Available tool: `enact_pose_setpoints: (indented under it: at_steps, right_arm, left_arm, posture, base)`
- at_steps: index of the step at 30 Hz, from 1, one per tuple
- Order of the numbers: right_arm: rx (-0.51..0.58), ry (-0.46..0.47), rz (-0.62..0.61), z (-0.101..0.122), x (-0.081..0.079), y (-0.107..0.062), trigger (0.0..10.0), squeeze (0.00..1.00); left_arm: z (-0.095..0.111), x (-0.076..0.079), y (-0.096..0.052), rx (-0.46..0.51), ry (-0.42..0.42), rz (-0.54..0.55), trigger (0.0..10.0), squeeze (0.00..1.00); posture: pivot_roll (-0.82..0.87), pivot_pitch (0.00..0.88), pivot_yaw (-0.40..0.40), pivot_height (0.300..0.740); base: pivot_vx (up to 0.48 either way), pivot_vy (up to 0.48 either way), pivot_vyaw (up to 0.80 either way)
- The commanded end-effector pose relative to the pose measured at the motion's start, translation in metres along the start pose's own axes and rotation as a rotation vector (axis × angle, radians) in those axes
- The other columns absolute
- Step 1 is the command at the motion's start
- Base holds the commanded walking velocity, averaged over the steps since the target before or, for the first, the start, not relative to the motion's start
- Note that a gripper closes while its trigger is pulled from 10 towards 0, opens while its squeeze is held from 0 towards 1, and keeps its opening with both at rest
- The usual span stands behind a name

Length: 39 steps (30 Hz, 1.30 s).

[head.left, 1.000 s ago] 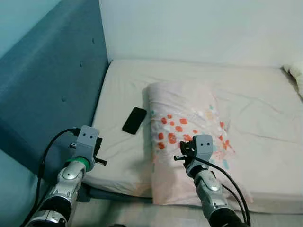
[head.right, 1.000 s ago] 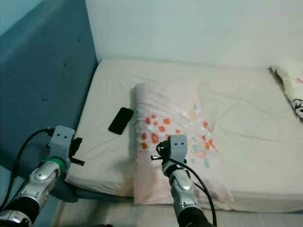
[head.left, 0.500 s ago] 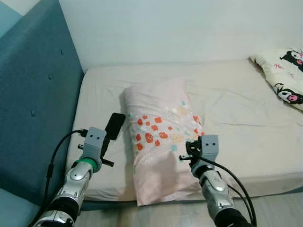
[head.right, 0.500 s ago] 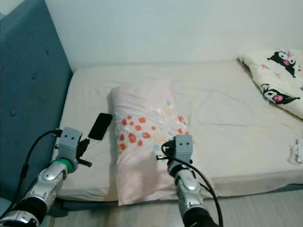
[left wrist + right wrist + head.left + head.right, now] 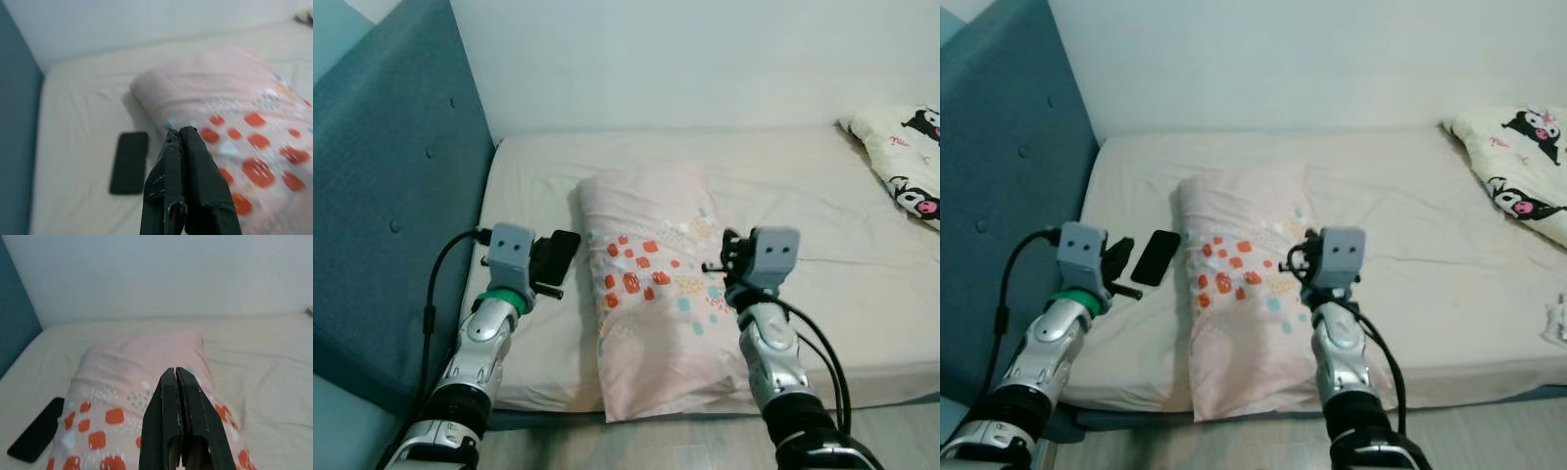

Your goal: Clean up the room

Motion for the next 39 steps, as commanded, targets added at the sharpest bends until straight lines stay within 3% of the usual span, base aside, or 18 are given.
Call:
enact_pose_setpoints:
  at_steps: [1,32,39]
  right_arm:
    - [-0.05,0.012,-0.024,-0.013,0.005,-0.007,10.0,0.0]
    - [-0.091,0.029,-0.04,-0.02,0.007,-0.011,10.0,0.0]
    - [-0.066,0.017,-0.034,-0.014,0.008,-0.009,10.0,0.0]
  left_arm:
    - [-0.011,0.002,-0.005,-0.043,-0.014,-0.009,10.0,0.0]
    - [-0.01,0.003,-0.008,-0.086,-0.009,0.007,10.0,0.0]
    - [-0.001,-0.001,-0.004,-0.066,-0.018,0.026,10.0,0.0]
  posture:
    - [-0.02,0.016,0.07,0.701]
    - [-0.02,0.014,0.074,0.586]
    - [-0.01,0.012,0.075,0.556]
  base:
    - [0.0,0.0,0.0]
    - [0.0,0.0,0.0]
    - [0.0,0.0,0.0]
Point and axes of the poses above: a point about 5 cm out from each wrist's last joint towards the gripper, its own y axis pointing out of the wrist towards the gripper, its own z axis along the axis of the wrist's last joint, x = y × z, the point moved 3 cm from there along y, pointing out of the wrist towards the gripper, and after that the axes turned 2 degrees about y, right-handed, at the moved point
